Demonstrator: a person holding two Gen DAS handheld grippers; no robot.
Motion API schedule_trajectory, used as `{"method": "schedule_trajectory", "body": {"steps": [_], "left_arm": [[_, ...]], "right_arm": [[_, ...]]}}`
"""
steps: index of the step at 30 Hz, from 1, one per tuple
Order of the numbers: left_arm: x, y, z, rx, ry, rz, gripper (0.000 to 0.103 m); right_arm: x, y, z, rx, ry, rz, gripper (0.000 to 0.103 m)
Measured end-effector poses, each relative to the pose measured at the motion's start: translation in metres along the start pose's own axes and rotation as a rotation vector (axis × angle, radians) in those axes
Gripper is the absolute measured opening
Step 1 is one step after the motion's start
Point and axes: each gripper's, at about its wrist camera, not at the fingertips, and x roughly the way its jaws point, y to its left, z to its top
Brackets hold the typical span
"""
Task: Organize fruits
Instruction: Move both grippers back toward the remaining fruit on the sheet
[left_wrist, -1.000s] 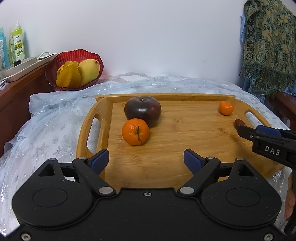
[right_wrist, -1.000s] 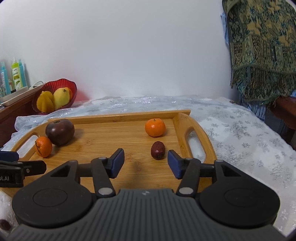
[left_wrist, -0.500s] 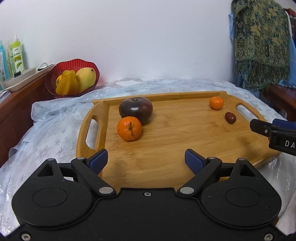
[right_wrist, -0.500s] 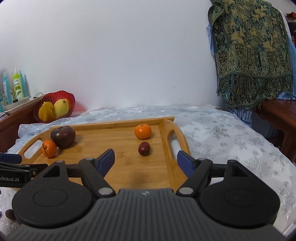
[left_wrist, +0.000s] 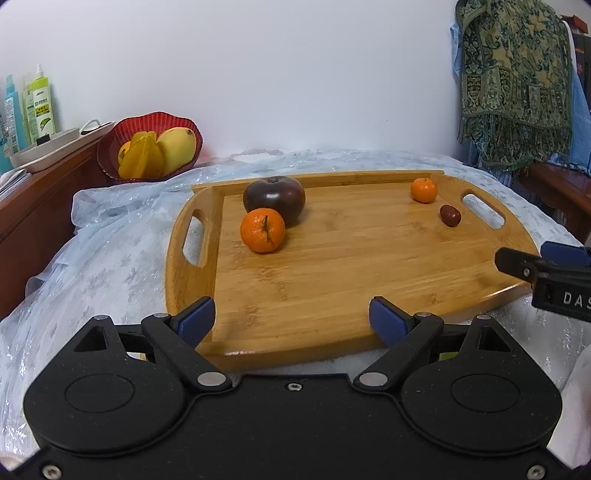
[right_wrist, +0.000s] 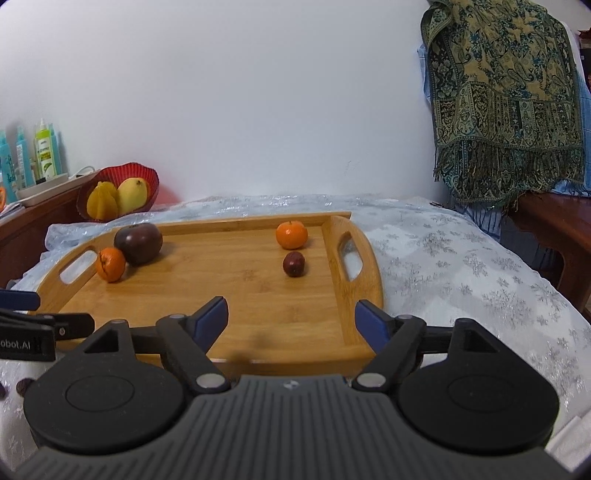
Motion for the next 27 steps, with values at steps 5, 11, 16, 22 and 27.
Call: {"method": "schedule_trajectory", "body": {"steps": [5, 11, 16, 22, 27], "left_arm": [[-0.007, 0.004, -0.007, -0.009, 0.003, -0.004, 0.09], [-0.019, 0.004, -0.014, -0.009, 0.006, -0.023, 0.09], [-0.031, 0.003, -0.021, -0.026, 0.013, -0.037, 0.09], [-0.046, 0.004, -0.028, -0.044, 0.021, -0.045, 0.09], [-0.06, 0.001, -0.039, -0.05, 0.034, -0.054, 0.091]], "right_arm": [[-0.006, 0.001, -0.008, -0.004, 0.021, 0.003, 0.087], [-0.014, 0.002, -0.017, -0.006, 0.043, 0.007, 0.087], [-0.019, 0.001, -0.025, -0.001, 0.07, 0.009, 0.087], [-0.03, 0.001, -0.032, 0.007, 0.088, 0.018, 0.087], [-0.042, 0.0, -0.039, 0.012, 0.103, 0.027, 0.087]]}}
